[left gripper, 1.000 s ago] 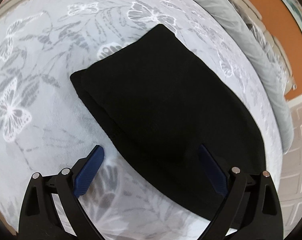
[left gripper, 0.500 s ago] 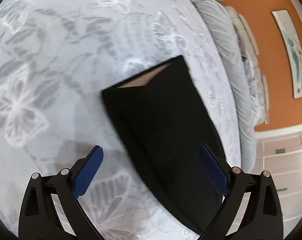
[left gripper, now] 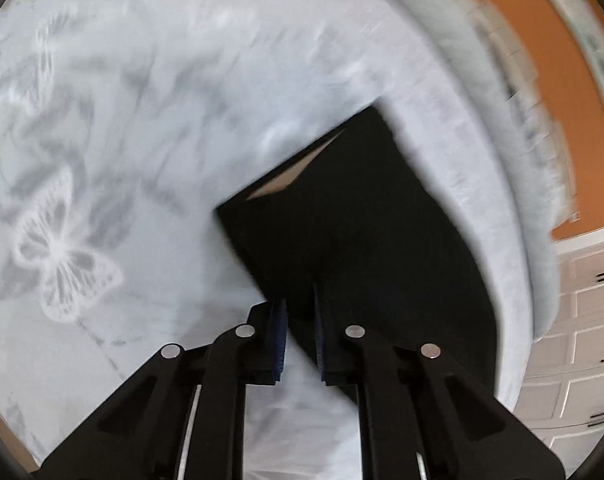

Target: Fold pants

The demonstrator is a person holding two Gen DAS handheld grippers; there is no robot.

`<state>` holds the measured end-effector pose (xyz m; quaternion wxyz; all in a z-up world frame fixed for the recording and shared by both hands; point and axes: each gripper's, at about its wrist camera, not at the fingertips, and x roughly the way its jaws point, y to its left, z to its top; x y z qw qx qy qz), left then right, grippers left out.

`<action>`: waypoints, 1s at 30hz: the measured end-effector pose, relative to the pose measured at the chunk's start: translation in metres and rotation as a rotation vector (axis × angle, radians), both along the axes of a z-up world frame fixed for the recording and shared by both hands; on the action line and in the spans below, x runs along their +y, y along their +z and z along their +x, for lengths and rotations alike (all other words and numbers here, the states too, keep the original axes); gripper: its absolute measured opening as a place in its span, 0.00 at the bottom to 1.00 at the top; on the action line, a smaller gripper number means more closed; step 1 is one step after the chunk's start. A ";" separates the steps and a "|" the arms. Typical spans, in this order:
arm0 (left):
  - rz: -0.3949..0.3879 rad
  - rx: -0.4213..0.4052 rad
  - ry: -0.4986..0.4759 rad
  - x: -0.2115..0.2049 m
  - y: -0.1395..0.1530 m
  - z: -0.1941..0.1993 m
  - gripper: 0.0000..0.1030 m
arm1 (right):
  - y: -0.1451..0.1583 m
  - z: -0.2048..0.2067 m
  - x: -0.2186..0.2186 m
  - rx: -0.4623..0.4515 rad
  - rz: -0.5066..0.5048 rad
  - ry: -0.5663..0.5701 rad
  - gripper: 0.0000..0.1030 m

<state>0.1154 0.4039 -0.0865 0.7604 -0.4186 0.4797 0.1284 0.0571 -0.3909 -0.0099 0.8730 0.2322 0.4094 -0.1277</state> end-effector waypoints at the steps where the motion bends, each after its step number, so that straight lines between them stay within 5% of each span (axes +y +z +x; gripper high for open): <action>1: -0.019 -0.018 0.014 0.002 0.000 -0.002 0.14 | -0.002 0.000 -0.003 0.012 -0.003 -0.006 0.68; 4: 0.007 -0.087 0.010 -0.001 0.022 -0.015 0.26 | -0.012 0.000 -0.016 0.049 0.045 -0.035 0.68; 6: 0.024 -0.069 0.030 -0.002 0.024 -0.020 0.89 | -0.018 -0.001 -0.026 0.070 0.078 -0.054 0.68; 7: 0.001 -0.061 0.057 0.000 0.021 -0.023 0.92 | -0.021 -0.001 -0.028 0.076 0.084 -0.062 0.68; 10: -0.205 -0.047 0.078 0.002 -0.004 -0.019 0.95 | -0.027 -0.003 -0.036 0.094 0.087 -0.101 0.68; 11: -0.219 -0.043 0.092 0.000 -0.008 -0.018 0.95 | -0.027 -0.004 -0.038 0.094 0.090 -0.110 0.68; 19: -0.047 -0.007 0.071 -0.019 0.002 0.010 0.92 | -0.037 -0.001 -0.039 0.135 0.092 -0.096 0.68; 21: -0.006 -0.003 0.079 -0.020 0.005 0.013 0.59 | -0.045 -0.001 -0.046 0.167 0.109 -0.106 0.68; 23: -0.055 -0.007 0.059 -0.018 0.001 0.014 0.34 | -0.058 -0.002 -0.060 0.203 0.171 -0.121 0.68; 28: -0.096 -0.006 0.059 -0.014 -0.005 0.007 0.38 | -0.077 0.000 -0.086 0.252 0.154 -0.171 0.68; 30: -0.125 -0.031 0.060 -0.014 -0.006 0.006 0.55 | -0.081 0.005 -0.092 0.227 0.152 -0.179 0.69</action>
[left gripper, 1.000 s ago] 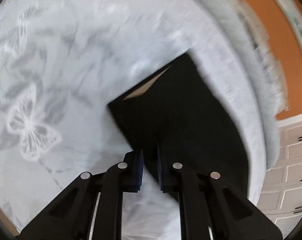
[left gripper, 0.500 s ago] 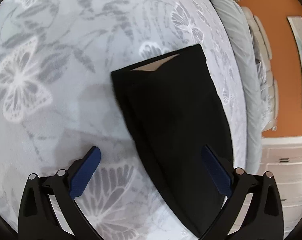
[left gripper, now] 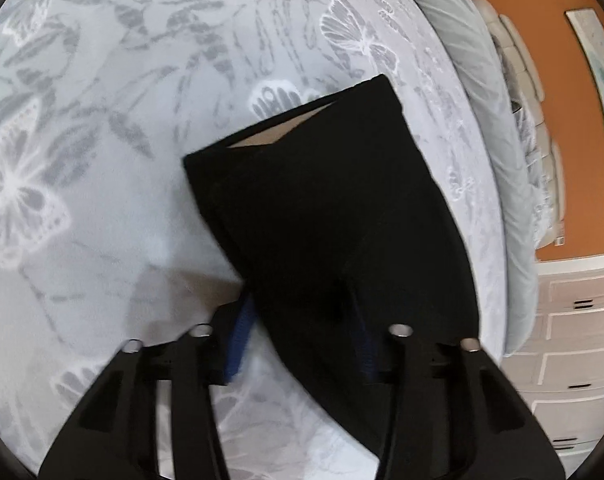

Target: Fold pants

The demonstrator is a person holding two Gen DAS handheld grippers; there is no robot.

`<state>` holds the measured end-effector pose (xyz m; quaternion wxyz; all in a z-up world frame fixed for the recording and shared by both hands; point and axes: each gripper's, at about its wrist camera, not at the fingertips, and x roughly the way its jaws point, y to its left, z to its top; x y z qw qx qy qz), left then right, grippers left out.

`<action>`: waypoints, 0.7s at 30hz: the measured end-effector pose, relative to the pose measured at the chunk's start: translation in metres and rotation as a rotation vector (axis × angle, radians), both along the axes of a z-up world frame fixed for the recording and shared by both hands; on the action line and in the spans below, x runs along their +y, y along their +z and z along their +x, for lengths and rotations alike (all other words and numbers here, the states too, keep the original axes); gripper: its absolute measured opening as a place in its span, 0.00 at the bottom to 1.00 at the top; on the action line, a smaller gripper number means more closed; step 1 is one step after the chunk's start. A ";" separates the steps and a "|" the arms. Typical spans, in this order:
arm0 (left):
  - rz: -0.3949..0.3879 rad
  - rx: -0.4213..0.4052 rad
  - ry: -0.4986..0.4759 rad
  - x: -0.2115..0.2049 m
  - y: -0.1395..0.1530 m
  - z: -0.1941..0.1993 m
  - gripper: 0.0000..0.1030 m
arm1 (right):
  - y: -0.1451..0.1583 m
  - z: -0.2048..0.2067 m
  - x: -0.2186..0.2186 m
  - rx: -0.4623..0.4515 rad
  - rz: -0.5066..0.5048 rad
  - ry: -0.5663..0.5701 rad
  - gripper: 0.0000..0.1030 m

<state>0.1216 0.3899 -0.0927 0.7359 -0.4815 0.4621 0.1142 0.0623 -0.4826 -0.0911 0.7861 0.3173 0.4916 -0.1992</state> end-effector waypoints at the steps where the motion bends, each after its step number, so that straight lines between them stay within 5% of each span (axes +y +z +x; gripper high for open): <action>1: -0.006 -0.013 -0.007 -0.001 0.000 0.001 0.59 | -0.002 0.005 -0.003 -0.023 -0.006 -0.007 0.72; 5: 0.053 -0.007 -0.027 -0.012 0.003 0.008 0.67 | -0.003 0.025 0.001 -0.091 -0.052 0.000 0.76; 6: 0.080 0.005 -0.035 -0.014 0.004 0.009 0.59 | -0.003 0.031 0.005 -0.102 -0.074 0.020 0.66; 7: 0.113 0.024 -0.035 -0.016 0.005 0.011 0.49 | -0.004 0.038 0.011 -0.108 -0.105 0.056 0.40; 9: 0.117 0.024 -0.036 -0.016 0.005 0.012 0.23 | -0.002 0.049 0.016 -0.126 -0.110 0.104 0.13; 16: 0.003 -0.098 -0.094 -0.006 0.039 -0.012 0.15 | 0.065 0.008 0.013 -0.294 0.027 0.092 0.10; 21: -0.001 -0.086 -0.184 -0.005 0.050 -0.047 0.16 | 0.060 -0.033 0.013 -0.229 0.070 0.135 0.10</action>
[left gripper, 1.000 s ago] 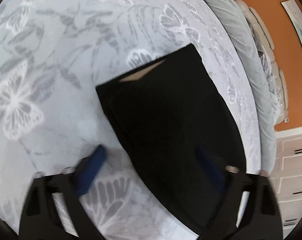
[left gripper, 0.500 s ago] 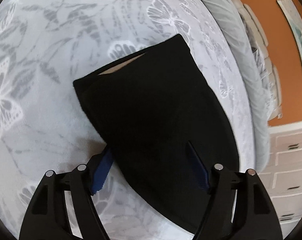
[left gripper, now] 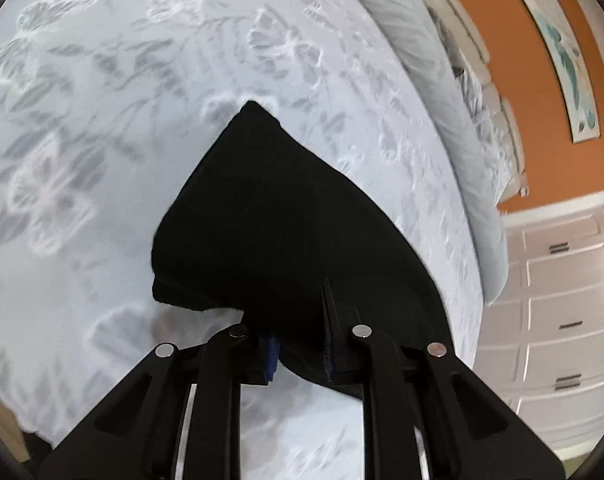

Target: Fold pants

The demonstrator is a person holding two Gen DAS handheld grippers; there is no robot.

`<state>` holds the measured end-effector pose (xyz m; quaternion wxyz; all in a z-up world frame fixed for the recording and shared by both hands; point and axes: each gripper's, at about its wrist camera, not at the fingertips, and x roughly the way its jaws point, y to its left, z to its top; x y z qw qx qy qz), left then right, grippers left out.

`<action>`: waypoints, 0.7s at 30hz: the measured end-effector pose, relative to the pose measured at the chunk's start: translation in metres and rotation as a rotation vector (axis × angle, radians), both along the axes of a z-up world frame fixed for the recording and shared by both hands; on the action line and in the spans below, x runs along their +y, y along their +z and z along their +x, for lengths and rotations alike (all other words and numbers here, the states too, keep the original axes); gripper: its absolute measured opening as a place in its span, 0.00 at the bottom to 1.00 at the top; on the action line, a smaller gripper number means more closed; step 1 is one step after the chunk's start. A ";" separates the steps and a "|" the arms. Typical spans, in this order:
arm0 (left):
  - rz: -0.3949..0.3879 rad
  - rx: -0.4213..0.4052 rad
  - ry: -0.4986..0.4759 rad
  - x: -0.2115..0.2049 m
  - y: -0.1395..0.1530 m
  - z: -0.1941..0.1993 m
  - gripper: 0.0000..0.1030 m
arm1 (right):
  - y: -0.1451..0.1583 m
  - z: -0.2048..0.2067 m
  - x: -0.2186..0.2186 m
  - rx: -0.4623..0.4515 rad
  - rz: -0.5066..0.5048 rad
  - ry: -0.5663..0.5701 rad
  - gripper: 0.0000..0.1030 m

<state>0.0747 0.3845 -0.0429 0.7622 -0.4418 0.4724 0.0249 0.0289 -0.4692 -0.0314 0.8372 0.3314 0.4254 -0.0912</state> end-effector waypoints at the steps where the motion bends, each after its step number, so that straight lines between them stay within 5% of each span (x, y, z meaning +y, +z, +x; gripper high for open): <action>1: -0.003 0.027 -0.003 0.002 -0.005 -0.004 0.16 | -0.013 -0.006 -0.003 0.056 0.005 0.001 0.10; 4: -0.074 0.111 0.007 0.015 -0.032 -0.010 0.16 | -0.040 -0.015 -0.018 0.140 0.058 -0.014 0.10; 8: -0.057 0.095 -0.018 0.015 -0.032 -0.002 0.16 | -0.035 -0.010 -0.021 0.076 0.067 -0.001 0.10; 12: -0.067 -0.090 -0.010 0.009 0.013 -0.003 0.15 | 0.029 -0.008 -0.007 -0.170 0.031 0.021 0.09; 13: -0.054 -0.146 -0.018 0.006 0.029 -0.004 0.15 | 0.055 -0.012 -0.001 -0.281 0.019 0.040 0.09; 15: 0.001 -0.226 -0.049 -0.001 0.054 -0.008 0.15 | 0.081 -0.016 0.008 -0.360 -0.033 0.057 0.09; 18: 0.089 -0.138 -0.045 0.002 0.041 -0.007 0.16 | 0.059 -0.016 -0.002 -0.237 -0.084 0.030 0.09; 21: 0.002 0.089 -0.015 0.023 -0.018 -0.006 0.16 | -0.026 -0.008 -0.031 0.091 0.057 -0.031 0.09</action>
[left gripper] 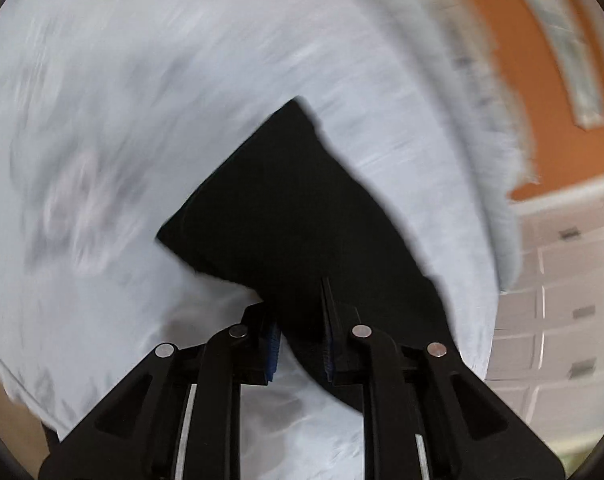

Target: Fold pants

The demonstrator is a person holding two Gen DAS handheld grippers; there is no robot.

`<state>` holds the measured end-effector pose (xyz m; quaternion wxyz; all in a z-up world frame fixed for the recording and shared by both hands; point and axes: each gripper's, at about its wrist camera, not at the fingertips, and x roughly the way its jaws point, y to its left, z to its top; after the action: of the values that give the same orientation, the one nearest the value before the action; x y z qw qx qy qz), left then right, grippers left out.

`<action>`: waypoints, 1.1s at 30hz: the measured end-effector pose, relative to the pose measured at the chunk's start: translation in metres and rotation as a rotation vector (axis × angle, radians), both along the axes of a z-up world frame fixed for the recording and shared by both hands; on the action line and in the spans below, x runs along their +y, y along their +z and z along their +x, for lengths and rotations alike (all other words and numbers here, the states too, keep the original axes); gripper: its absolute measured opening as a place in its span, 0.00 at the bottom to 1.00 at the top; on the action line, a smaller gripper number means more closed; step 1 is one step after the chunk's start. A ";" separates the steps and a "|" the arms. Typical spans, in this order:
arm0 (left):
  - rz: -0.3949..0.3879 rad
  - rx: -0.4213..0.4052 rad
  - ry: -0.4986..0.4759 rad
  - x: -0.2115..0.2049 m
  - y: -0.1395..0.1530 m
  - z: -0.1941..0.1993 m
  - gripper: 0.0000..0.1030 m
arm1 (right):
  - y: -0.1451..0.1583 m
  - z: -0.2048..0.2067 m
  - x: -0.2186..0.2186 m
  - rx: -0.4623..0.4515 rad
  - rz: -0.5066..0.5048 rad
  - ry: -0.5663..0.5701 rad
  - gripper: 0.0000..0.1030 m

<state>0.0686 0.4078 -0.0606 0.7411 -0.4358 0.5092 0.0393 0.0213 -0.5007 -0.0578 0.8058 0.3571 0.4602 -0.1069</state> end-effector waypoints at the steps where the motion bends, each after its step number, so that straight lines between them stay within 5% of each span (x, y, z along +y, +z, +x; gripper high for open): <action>1: -0.025 0.051 0.001 0.002 -0.015 -0.001 0.16 | -0.027 0.001 -0.004 0.089 0.021 0.001 0.09; 7: 0.098 0.042 -0.047 -0.014 -0.004 0.007 0.15 | -0.020 0.006 0.007 0.065 -0.058 0.035 0.10; 11: 0.126 -0.004 -0.031 -0.014 0.011 0.008 0.16 | -0.003 0.005 -0.004 -0.034 0.004 0.000 0.10; 14: 0.132 0.104 -0.040 -0.016 -0.011 0.017 0.21 | -0.030 0.011 -0.009 0.079 -0.001 0.002 0.13; 17: 0.080 0.148 0.045 0.001 -0.020 0.004 0.44 | -0.039 0.009 -0.015 0.073 0.038 0.002 0.21; 19: 0.184 0.153 0.164 0.009 -0.001 -0.013 0.58 | -0.033 0.005 -0.020 0.043 0.060 -0.027 0.51; 21: 0.296 0.068 0.285 0.016 0.031 -0.029 0.61 | -0.033 0.001 -0.024 0.013 0.088 -0.059 0.55; 25: 0.434 -0.081 0.365 0.007 0.074 -0.036 0.76 | -0.033 -0.003 -0.034 -0.060 0.205 -0.118 0.57; 27: 0.504 -0.115 0.349 -0.008 0.084 -0.033 0.78 | -0.035 0.000 -0.034 -0.097 0.222 -0.133 0.54; 28: 0.532 -0.127 0.314 -0.020 0.087 -0.025 0.78 | -0.032 0.004 -0.032 -0.103 0.194 -0.134 0.20; 29: 0.539 -0.133 0.288 -0.023 0.085 -0.030 0.78 | -0.023 0.005 -0.030 -0.104 0.134 -0.133 0.12; 31: 0.554 -0.142 0.200 -0.051 0.082 -0.013 0.78 | 0.012 0.002 -0.020 -0.218 0.040 -0.099 0.11; 33: 0.568 -0.142 0.134 -0.068 0.080 -0.006 0.78 | 0.024 0.003 -0.013 -0.195 -0.080 -0.065 0.11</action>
<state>0.0625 0.3400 0.0198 0.8628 -0.2454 0.3949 0.1986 0.0246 -0.5140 -0.0341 0.8565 0.3479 0.3632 -0.1160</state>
